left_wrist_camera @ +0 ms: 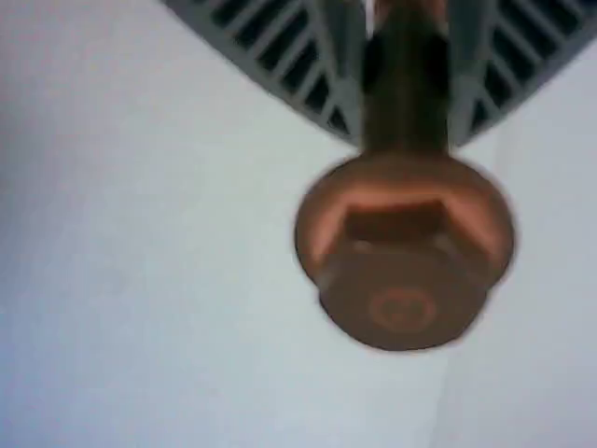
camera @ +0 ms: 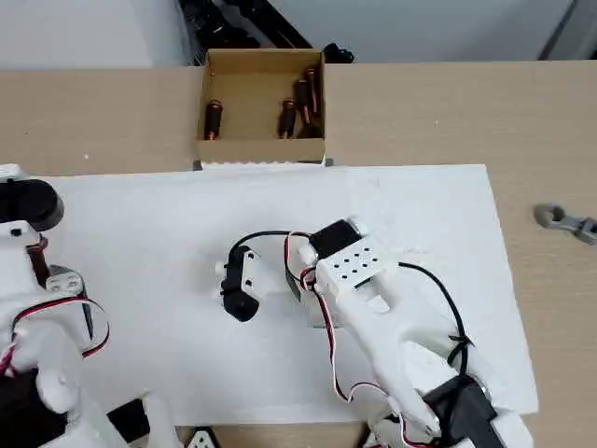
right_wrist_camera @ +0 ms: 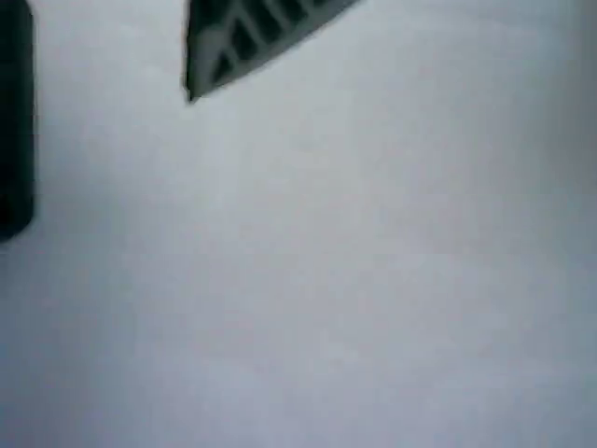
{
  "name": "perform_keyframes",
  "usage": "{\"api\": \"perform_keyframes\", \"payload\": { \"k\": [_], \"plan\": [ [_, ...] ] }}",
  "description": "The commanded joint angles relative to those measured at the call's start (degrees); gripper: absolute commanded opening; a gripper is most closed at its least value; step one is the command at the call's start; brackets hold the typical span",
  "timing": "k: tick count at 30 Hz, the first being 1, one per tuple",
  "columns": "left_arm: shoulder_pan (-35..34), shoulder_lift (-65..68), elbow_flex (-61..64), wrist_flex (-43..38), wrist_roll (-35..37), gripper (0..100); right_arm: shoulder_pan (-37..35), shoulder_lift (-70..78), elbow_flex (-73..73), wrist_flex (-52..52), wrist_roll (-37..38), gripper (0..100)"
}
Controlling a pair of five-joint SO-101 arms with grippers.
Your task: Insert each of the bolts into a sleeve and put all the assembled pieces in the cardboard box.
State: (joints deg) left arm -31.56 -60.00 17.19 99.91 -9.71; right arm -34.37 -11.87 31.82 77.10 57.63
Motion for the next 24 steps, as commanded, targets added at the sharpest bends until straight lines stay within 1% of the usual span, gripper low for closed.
{"api": "perform_keyframes", "payload": {
  "k": [1,5,9,12,19,21,24],
  "plan": [
    [-0.09,-0.53,-0.13,-0.62,-0.26,1,0.4,-0.13,2.11,-5.32,0.26,17.2],
    [-0.18,-0.53,-0.13,-0.44,-0.26,1,0.57,-0.13,5.45,-8.75,0.18,17.2],
    [-0.18,-0.53,-0.13,-0.44,-0.26,1,3.21,-0.13,7.21,-10.95,0.18,17.2],
    [-0.18,-0.53,-0.13,-0.44,-0.18,1,4.62,-0.13,7.65,-10.95,0.18,17.2],
    [-0.18,-0.53,-0.13,-0.44,-0.18,1,4.53,-0.13,7.65,-10.77,0.09,17.0],
    [-0.18,-0.53,-0.13,-0.44,-0.18,1,4.53,-0.13,7.65,-10.68,0.0,14.3],
    [-0.18,-0.53,-0.13,-0.44,-0.18,1,4.53,-0.13,7.65,-11.12,-2.11,4.4]
  ]
}}
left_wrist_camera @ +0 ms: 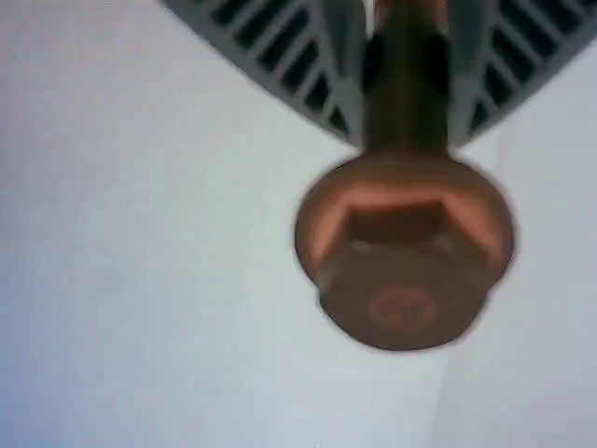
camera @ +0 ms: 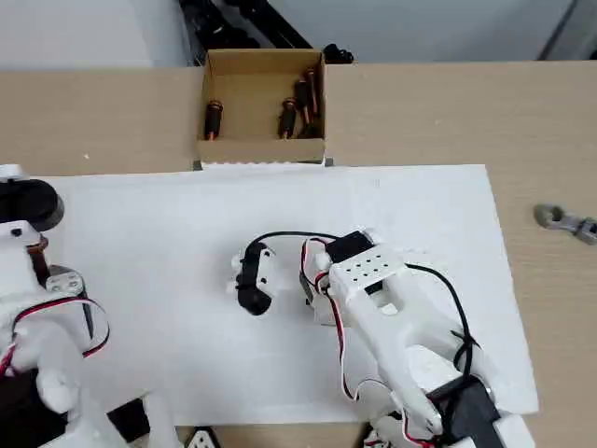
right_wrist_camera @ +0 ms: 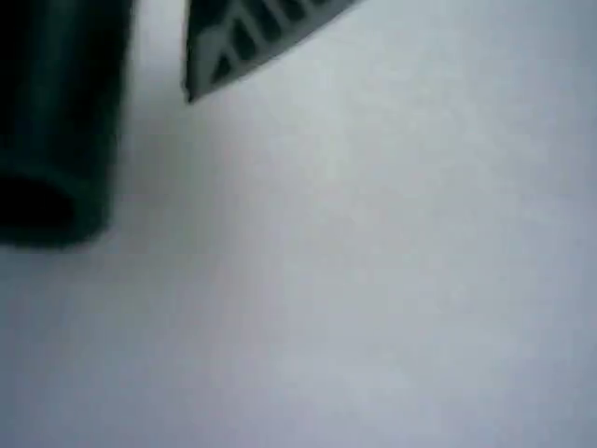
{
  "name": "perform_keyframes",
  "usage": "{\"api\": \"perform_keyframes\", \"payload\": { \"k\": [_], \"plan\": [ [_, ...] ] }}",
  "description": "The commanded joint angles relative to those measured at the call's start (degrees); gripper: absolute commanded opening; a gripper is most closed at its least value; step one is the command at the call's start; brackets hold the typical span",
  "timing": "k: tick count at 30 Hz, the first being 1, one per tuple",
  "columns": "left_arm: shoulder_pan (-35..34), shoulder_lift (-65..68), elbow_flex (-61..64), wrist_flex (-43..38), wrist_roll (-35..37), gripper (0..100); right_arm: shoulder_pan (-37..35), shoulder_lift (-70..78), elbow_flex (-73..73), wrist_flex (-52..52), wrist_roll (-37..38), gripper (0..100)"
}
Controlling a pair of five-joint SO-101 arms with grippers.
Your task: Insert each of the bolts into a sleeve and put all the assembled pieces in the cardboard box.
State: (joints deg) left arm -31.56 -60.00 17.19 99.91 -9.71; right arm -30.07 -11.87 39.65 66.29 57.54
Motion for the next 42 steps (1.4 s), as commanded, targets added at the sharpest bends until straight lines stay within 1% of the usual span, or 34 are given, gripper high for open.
{"api": "perform_keyframes", "payload": {
  "k": [1,2,5,11,17,20,24,30,33,37,42],
  "plan": [
    [-0.18,-0.53,-0.13,-0.44,-0.18,1,0.13,-0.13,-0.18,-0.4,-3.34,1.5],
    [-0.18,-0.53,-0.13,-0.44,-0.18,1,0.04,-0.13,-0.18,-0.4,-4.22,0.0],
    [-0.18,-0.53,-0.13,-0.44,-0.18,1,0.04,-0.13,-0.18,-0.4,-4.66,1.8],
    [-0.18,-0.62,-0.13,-0.44,-0.18,1,0.04,-0.4,-0.18,-0.4,-4.92,0.2],
    [-0.18,-0.62,-0.31,-0.79,-0.18,1,0.4,-0.84,-2.2,0.22,-10.29,0.2],
    [-0.35,-0.62,-0.48,-2.2,-0.26,1,0.4,-2.77,-3.78,0.4,-14.68,0.2],
    [-0.09,-0.62,1.1,-2.37,-0.09,1,0.4,-11.3,-6.77,0.66,-21.71,0.2],
    [-0.09,-0.62,1.71,-2.9,-0.09,1,0.4,-29.14,-8.44,0.57,-35.52,0.2],
    [-0.09,-0.62,1.8,-4.4,-0.09,1,0.4,-37.93,-8.35,0.48,-41.05,0.2],
    [-0.09,-0.18,1.89,-5.71,-0.09,1,0.4,-48.57,-8.18,0.04,-44.75,0.2],
    [-0.09,-0.53,6.02,-8.0,-0.09,1,0.4,-57.98,-6.24,0.04,-44.84,0.2]
  ]
}}
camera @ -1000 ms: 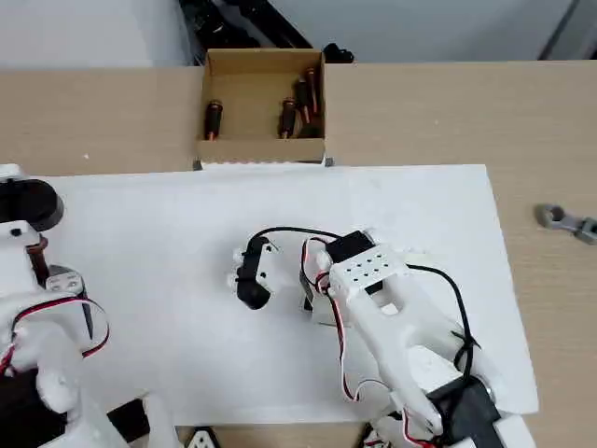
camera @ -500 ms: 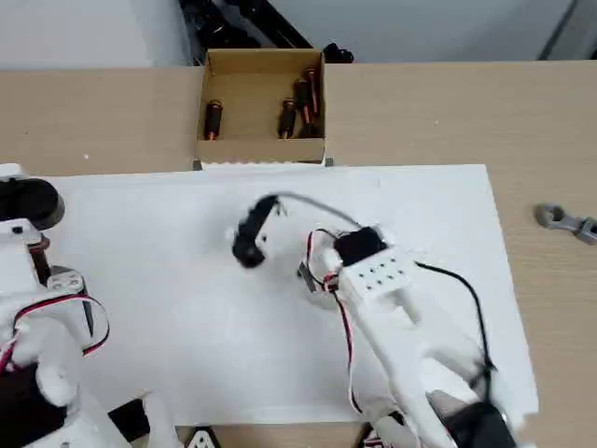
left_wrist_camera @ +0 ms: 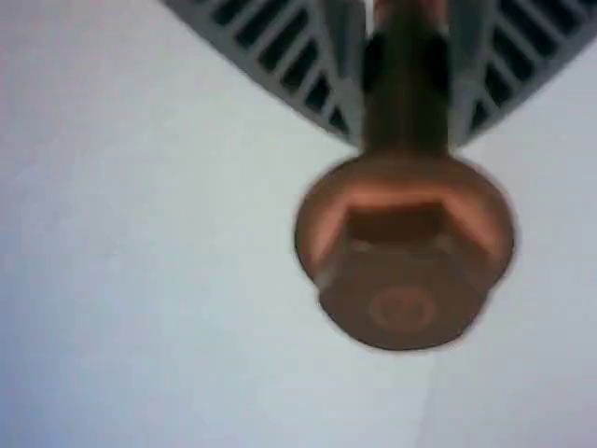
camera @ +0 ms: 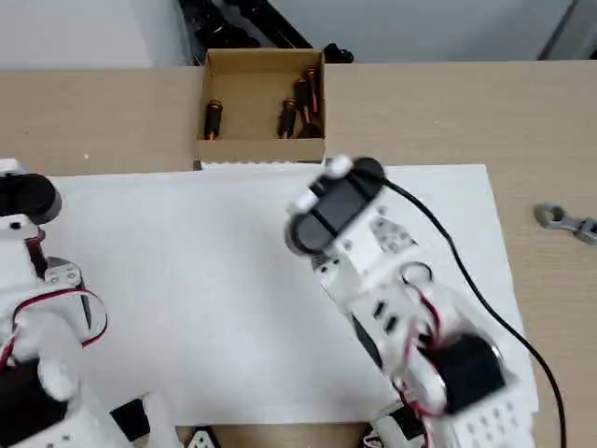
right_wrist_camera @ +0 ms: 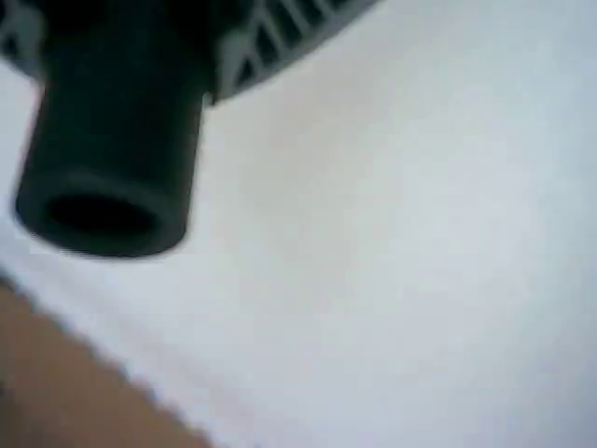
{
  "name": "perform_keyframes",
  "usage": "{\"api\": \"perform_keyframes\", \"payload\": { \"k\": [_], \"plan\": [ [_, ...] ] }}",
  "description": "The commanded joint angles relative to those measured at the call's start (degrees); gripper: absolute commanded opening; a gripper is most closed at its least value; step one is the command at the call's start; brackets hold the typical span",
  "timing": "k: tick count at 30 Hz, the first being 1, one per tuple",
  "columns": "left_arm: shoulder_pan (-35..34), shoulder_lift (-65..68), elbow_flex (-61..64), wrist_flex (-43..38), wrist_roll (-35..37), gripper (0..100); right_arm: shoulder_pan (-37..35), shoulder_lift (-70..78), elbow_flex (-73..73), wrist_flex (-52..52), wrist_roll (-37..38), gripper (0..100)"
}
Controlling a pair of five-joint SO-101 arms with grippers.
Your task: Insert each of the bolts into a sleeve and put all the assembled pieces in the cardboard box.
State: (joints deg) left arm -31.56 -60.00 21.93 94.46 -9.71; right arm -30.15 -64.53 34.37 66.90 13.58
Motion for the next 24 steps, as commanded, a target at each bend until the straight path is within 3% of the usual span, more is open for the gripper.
{"api": "perform_keyframes", "payload": {
  "k": [1,6,9,14,20,24],
  "plan": [
    [-0.09,-0.53,2.33,-3.08,0.0,1,0.57,-6.55,-0.44,-0.57,-0.97,0.2],
    [0.44,-0.53,4.09,-5.98,1.58,1,0.57,-10.33,5.1,-5.58,-0.97,0.3],
    [4.92,-0.18,4.18,-7.91,2.37,1,0.57,-10.15,9.23,-13.58,-5.27,0.3],
    [14.24,-0.18,4.26,-15.3,9.85,1,0.57,-6.99,13.98,-25.45,-12.4,0.3],
    [20.92,-0.53,3.74,-25.49,12.4,1,0.04,-2.07,13.8,-28.53,-12.66,0.3],
    [24.62,-0.44,3.82,-27.25,12.4,1,-2.77,-1.45,13.71,-28.18,-12.66,0.4]
  ]
}}
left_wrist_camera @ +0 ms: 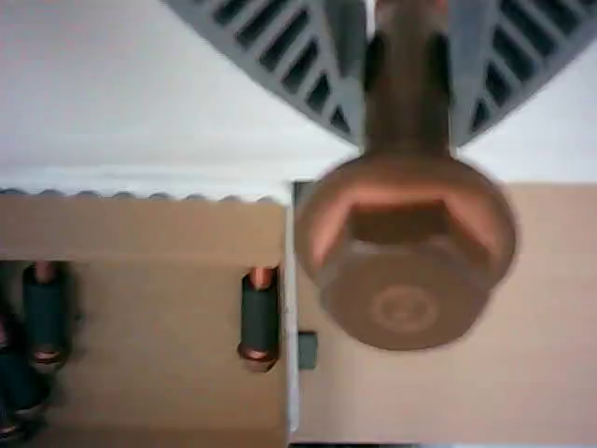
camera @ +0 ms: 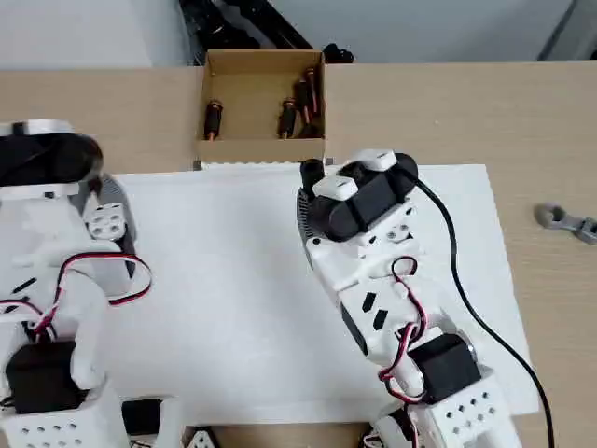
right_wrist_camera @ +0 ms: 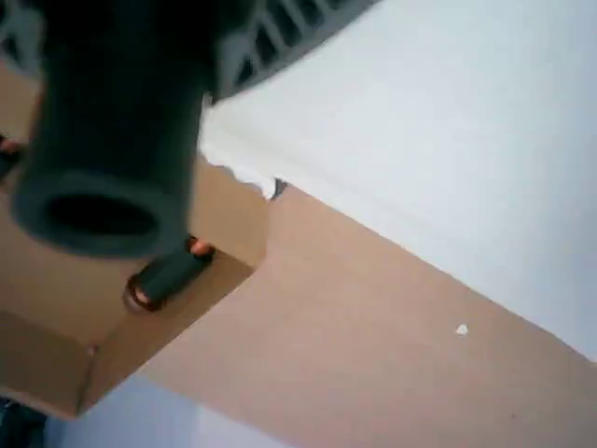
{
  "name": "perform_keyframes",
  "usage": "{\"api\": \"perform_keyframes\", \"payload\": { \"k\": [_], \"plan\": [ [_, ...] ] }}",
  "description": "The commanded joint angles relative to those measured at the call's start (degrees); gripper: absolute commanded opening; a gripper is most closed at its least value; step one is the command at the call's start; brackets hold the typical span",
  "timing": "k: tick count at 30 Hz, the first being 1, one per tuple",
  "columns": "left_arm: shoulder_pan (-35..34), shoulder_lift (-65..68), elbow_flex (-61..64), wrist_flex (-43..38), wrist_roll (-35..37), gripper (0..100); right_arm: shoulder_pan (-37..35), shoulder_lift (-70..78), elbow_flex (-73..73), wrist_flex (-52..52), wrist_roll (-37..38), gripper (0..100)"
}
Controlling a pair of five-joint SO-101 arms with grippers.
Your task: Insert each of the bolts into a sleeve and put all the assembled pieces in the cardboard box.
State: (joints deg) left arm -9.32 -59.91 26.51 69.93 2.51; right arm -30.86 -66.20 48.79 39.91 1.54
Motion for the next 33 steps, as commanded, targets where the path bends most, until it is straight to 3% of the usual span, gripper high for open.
{"api": "perform_keyframes", "payload": {
  "k": [1,10,15,19,27,33],
  "plan": [
    [3.16,-0.44,-0.75,-2.81,0.18,1,-3.21,0.22,-0.7,-1.19,-0.62,0.4],
    [5.36,-0.7,-1.63,-3.96,0.18,1,-7.87,0.92,-0.53,-1.71,-0.09,0.5],
    [5.45,-0.62,-5.85,-3.87,0.18,1,-9.19,3.38,-0.26,-2.68,8.62,0.6],
    [5.45,-0.7,-6.73,-2.64,0.26,1,-9.36,3.56,-0.53,-2.33,9.49,0.4],
    [12.04,-0.79,-6.99,1.41,0.26,1,-8.22,3.91,-0.62,0.13,-3.34,0.3],
    [16.09,-0.79,-8.4,1.14,0.26,1,-10.42,3.56,-0.44,3.3,-4.84,0.3]
  ]
}}
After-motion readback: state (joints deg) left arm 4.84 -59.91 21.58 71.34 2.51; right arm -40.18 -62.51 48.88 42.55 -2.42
